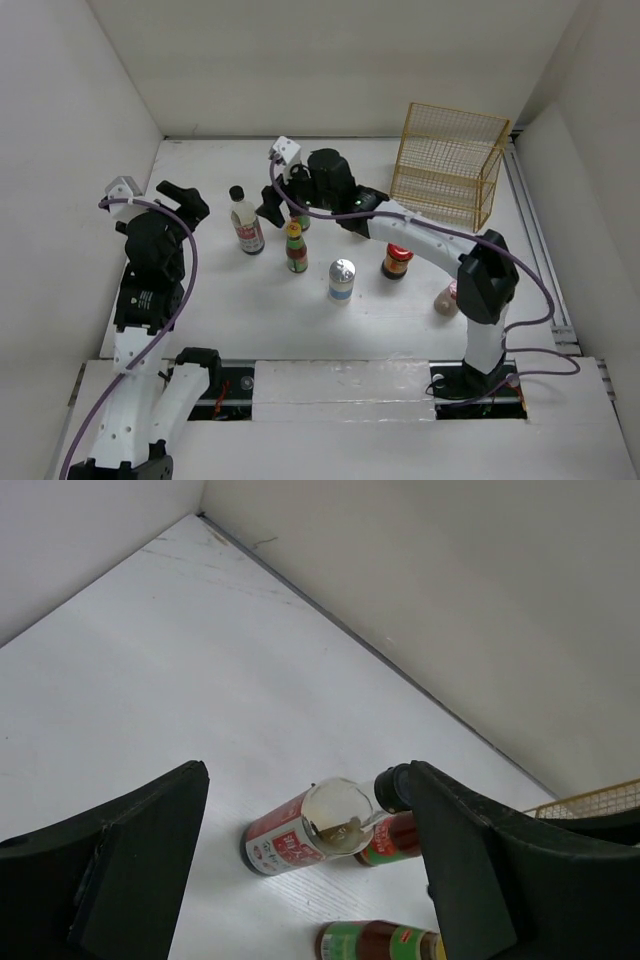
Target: Organize the condiment bottles
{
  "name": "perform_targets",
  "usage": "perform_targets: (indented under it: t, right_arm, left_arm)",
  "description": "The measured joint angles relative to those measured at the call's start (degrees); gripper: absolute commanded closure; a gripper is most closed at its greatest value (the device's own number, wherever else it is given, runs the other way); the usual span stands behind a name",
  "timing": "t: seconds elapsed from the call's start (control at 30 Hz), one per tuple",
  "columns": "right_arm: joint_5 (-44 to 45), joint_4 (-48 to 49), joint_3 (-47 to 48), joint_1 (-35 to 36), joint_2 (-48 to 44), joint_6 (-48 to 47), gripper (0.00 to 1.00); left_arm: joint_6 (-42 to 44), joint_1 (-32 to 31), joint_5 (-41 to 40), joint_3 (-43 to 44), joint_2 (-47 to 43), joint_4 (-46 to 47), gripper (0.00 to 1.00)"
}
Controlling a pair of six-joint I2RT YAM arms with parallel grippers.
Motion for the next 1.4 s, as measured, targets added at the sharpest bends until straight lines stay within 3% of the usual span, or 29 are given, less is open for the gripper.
perform_targets:
  t: [0.3, 0.5, 0.7, 0.87, 0.9, 1.23, 1.4]
  right_arm:
    - [-2.84, -4.81, 14.97, 2.56, 12.94, -3.52, 0.09]
    - [-4.28, -4.9, 19.89, 2.56, 17.27, -4.04, 0.16]
    - [-4.7, -3.1, 23.32, 2.56, 20.5, -3.89, 0.33]
    - [-4.98, -0.92, 23.37, 2.56, 21.42, -3.45, 0.75]
    - [-4.9, -0.57, 23.37, 2.54, 21.46, -2.84, 0.79]
    - [-6.82, 3.76, 21.68, 2.4, 20.76, 1.11, 0.89]
    - [-6.14, 3.45, 21.68, 1.62, 14.99, 2.12, 0.9]
  left_arm:
    - [-0.7, 0.0, -0.9, 0.0, 0.39, -0.33, 0.24]
    - [-0.85, 0.0, -0.72, 0.0, 0.39, -0.33, 0.24]
    - [-0.83, 0.0, -0.61, 0.0, 0.7, -0.28, 0.24]
    - [-0.83, 0.0, -0.02, 0.0, 0.76, -0.28, 0.25]
    - [-0.83, 0.0, 0.04, 0.0, 0.76, -0.28, 0.25]
    - [-0.83, 0.0, 0.66, 0.0, 0.79, -0.28, 0.25]
    - [-0.83, 0.0, 0.81, 0.0, 0.79, -0.28, 0.25]
